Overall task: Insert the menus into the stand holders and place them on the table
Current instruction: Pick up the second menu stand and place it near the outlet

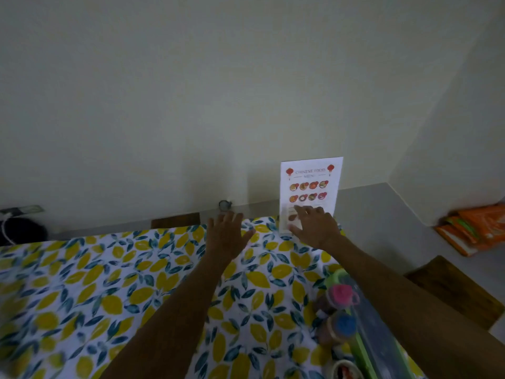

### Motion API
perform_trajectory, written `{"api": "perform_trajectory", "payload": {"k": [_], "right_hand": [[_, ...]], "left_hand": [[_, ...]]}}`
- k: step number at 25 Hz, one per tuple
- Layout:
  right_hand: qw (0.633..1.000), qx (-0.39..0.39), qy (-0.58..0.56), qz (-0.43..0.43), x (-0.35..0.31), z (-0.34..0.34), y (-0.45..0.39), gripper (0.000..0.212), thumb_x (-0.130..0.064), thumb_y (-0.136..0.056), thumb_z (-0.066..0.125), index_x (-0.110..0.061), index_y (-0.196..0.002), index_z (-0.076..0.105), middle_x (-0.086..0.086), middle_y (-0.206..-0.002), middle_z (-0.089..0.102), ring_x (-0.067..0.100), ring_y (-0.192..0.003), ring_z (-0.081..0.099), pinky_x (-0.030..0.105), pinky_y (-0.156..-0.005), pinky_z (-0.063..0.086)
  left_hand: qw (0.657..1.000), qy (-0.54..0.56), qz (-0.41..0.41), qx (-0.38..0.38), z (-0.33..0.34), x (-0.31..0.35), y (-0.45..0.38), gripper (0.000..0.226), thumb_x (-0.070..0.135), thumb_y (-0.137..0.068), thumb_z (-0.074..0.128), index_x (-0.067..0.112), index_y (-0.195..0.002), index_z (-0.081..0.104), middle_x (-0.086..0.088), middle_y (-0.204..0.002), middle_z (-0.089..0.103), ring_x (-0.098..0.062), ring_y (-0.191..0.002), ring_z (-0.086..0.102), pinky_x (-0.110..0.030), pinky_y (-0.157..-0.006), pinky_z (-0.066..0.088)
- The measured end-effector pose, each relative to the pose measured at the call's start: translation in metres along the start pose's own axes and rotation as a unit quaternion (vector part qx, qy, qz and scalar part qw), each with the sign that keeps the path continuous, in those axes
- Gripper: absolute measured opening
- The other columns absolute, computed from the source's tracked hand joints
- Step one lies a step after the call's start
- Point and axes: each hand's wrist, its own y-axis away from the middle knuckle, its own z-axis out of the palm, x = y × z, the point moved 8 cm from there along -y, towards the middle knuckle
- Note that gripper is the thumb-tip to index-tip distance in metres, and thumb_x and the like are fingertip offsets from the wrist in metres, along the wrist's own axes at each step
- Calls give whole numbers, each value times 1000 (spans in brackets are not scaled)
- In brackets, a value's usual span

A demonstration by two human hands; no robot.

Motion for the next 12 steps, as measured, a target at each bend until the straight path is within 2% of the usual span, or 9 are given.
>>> {"api": "perform_trajectory", "payload": {"k": [4,6,9,10,12], "right_hand": [[999,-11,0,-36,-121,-9,43,76,-64,-92,36,-14,-149,28,16,-149,42,40,-132,41,52,-106,37],[999,-16,-1,-48,-172,-9,62,78,-65,-91,35,-15,-150,27,16,-150,41,40,-134,39,52,-107,37],[997,-5,-12,-78,-284,-7,103,77,-64,-91,38,-16,-151,26,16,-150,41,40,-136,38,52,-108,39],[995,-5,-17,-93,-323,-6,116,77,-64,-92,38,-15,-150,26,17,-150,42,40,-136,39,52,-107,40],[991,-16,-18,-131,-398,1,140,75,-62,-93,37,-15,-150,26,17,-149,42,40,-134,41,51,-106,41]], "left_hand": [[999,7,-40,26,-34,-97,80,71,69,-84,33,18,-129,53,-12,-134,58,-35,-121,53,-52,-103,40],[997,39,-55,39,-47,-139,116,68,67,-83,37,17,-127,57,-13,-129,60,-36,-119,56,-54,-102,41],[996,13,-75,52,-69,-228,199,66,66,-82,39,17,-119,62,-12,-117,68,-36,-103,65,-53,-92,48],[994,3,-95,47,-74,-261,227,67,66,-82,38,17,-121,62,-11,-119,67,-36,-104,64,-52,-92,47],[989,-4,-142,33,-79,-327,281,68,67,-85,38,20,-132,53,-9,-134,59,-34,-120,56,-51,-102,40]]}}
